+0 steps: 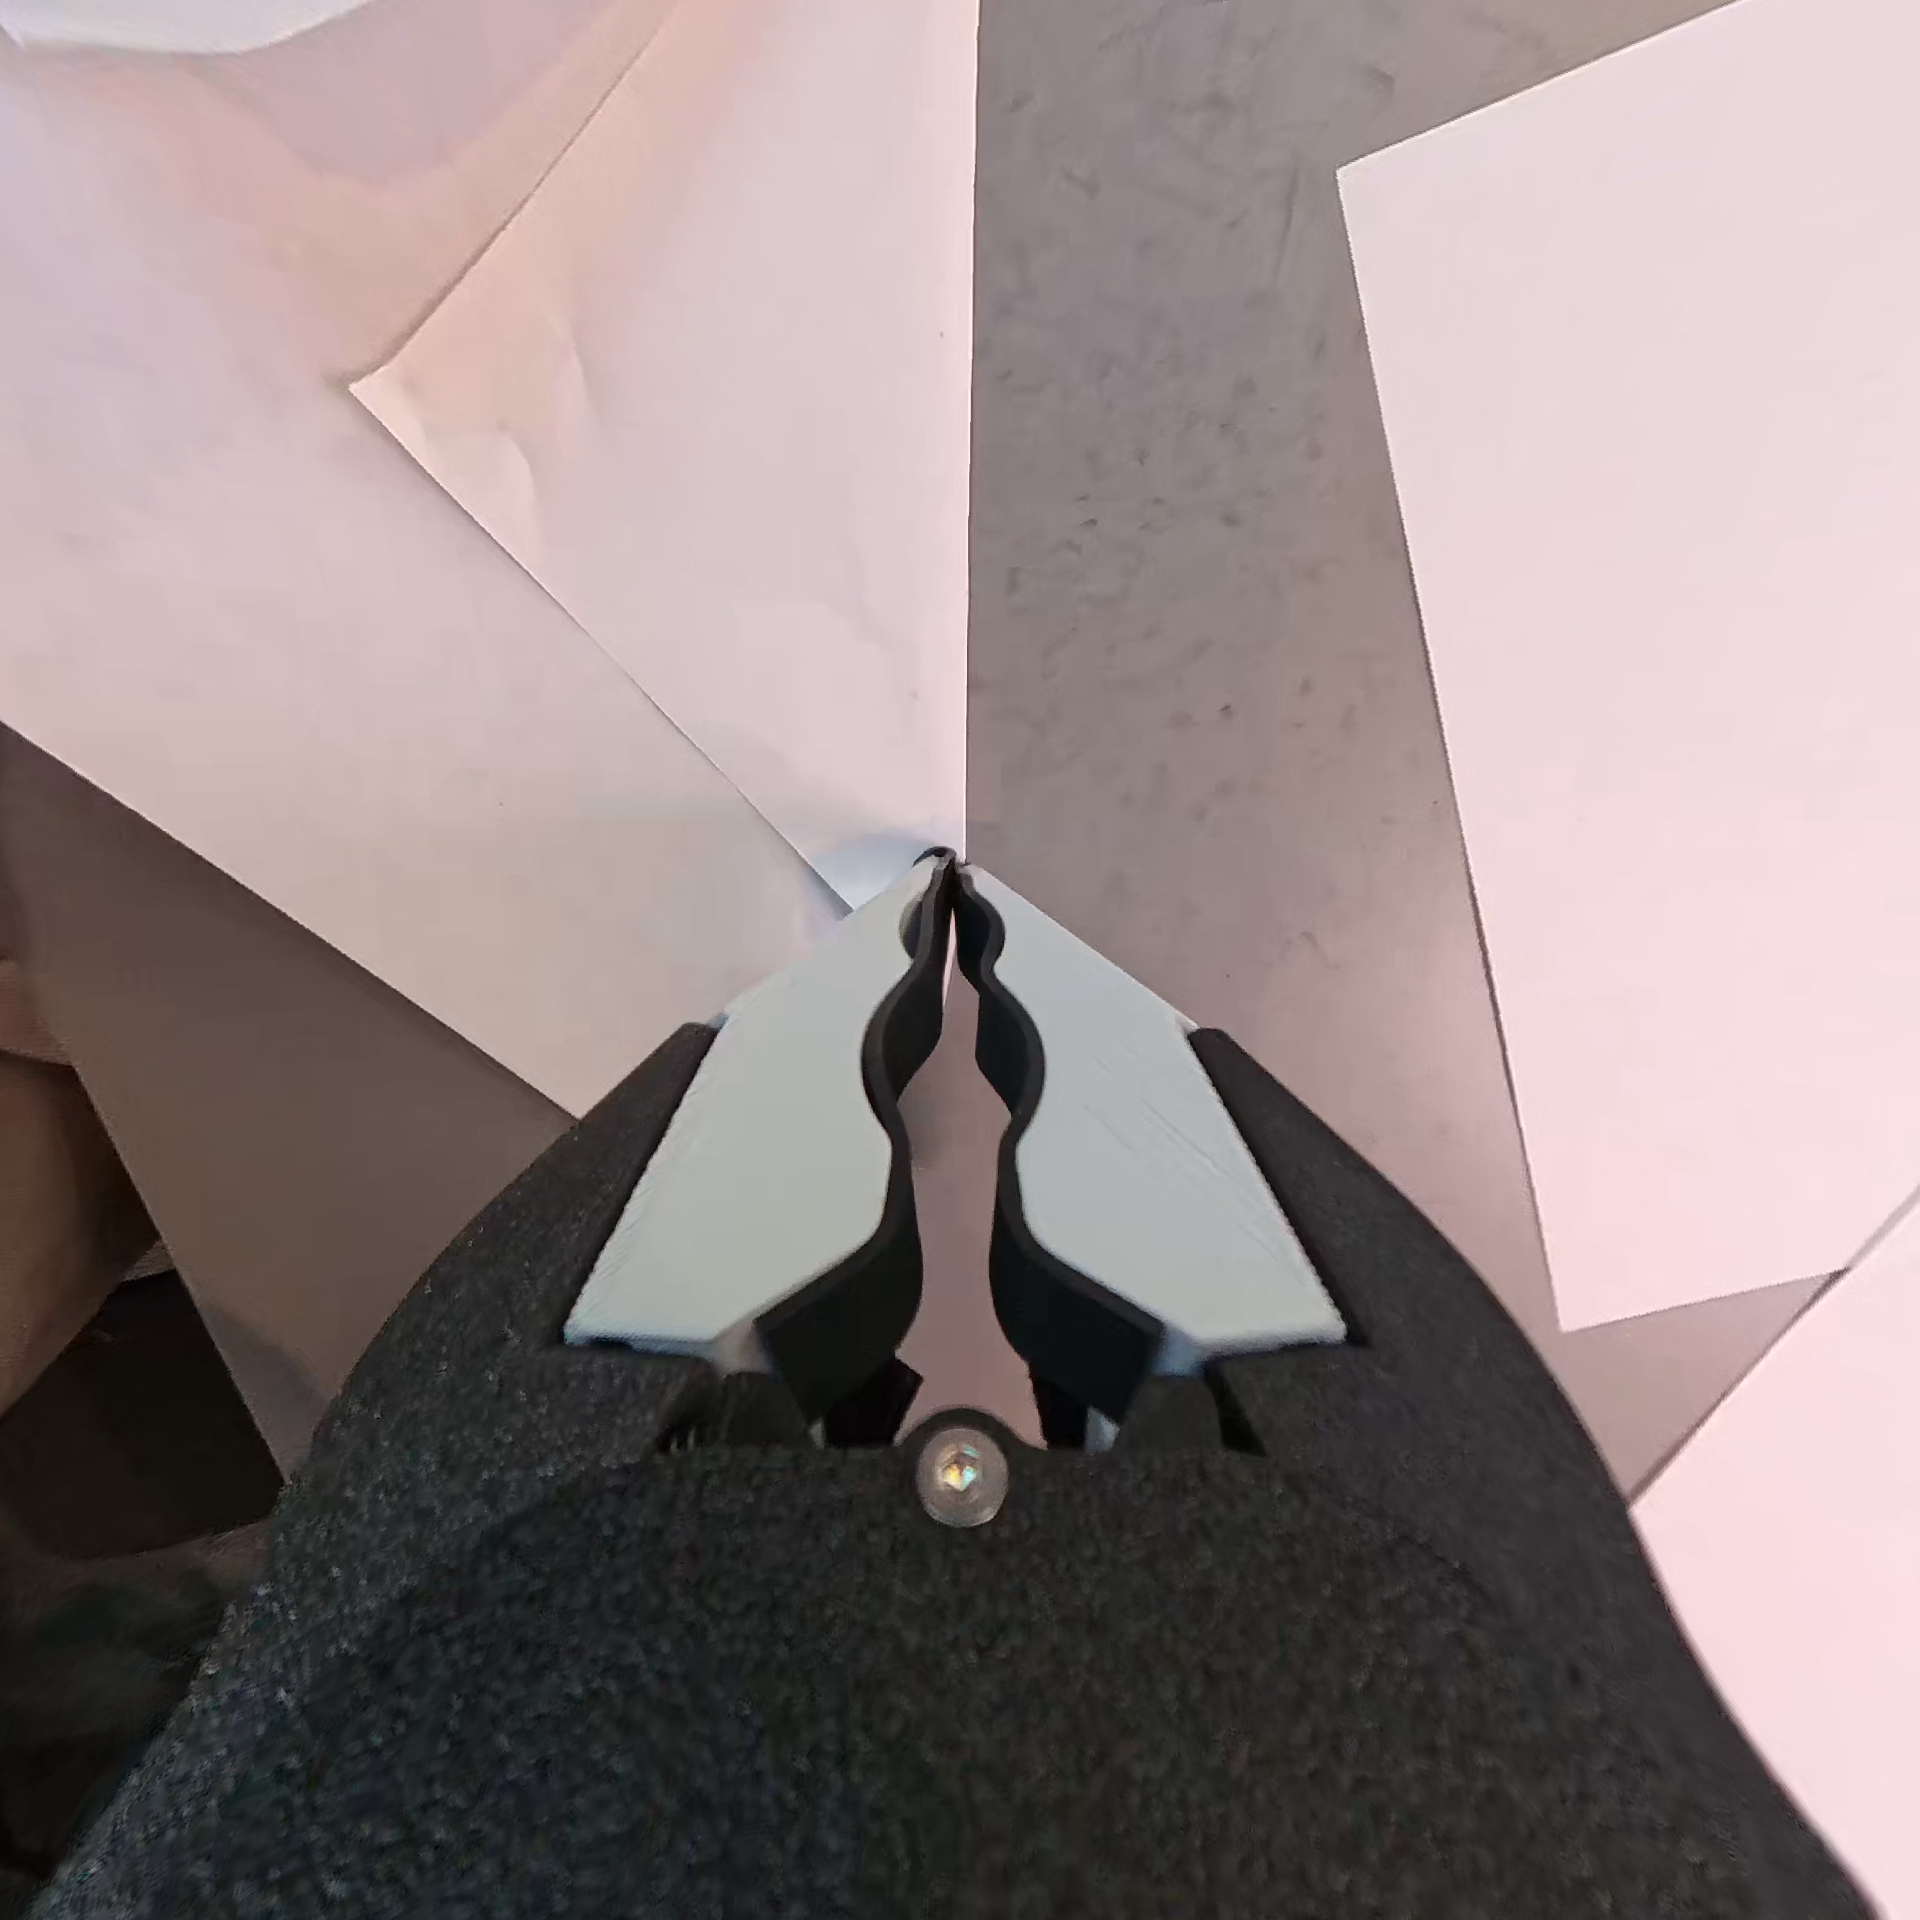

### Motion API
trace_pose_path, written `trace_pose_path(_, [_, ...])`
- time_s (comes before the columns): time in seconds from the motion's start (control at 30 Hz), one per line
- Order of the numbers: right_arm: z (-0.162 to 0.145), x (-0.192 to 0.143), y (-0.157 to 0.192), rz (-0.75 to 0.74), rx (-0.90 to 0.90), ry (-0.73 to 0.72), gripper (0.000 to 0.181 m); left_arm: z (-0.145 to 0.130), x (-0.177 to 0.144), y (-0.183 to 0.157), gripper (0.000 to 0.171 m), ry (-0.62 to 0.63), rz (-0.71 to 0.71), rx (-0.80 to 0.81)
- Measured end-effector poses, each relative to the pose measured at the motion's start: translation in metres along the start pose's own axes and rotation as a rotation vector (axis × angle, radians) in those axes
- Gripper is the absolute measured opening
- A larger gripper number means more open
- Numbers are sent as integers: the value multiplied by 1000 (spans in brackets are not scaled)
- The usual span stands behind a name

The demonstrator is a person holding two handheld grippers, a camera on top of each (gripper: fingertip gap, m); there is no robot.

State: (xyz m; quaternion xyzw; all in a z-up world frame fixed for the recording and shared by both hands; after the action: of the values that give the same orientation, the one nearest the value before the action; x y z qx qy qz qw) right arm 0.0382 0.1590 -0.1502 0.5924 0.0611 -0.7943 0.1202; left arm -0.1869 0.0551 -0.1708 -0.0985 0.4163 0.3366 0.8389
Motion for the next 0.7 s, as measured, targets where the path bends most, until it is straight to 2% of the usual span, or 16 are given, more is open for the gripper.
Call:
trace_pose_path(0.33, [-11,-5,7,-62,-12,28,0,0,0,1,0,1,-10,-6])
trace_pose_path(0.7, [-26,-8,4,-34,97,-2,0,-1,-1,0,0,2,8,3])
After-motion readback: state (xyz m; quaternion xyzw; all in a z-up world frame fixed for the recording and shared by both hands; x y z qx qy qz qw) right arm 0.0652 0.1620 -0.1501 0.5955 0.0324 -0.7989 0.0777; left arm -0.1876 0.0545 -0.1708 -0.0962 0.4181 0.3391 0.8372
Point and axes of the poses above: each gripper's, where its closed fingertips meet, x out along the fingers, z out of its top, y = z × x across the jaws, the point moved 10 cm from there along -x, back along the fingers, and after that the axes turned 2 degrees about y, right-handed, at the moved point
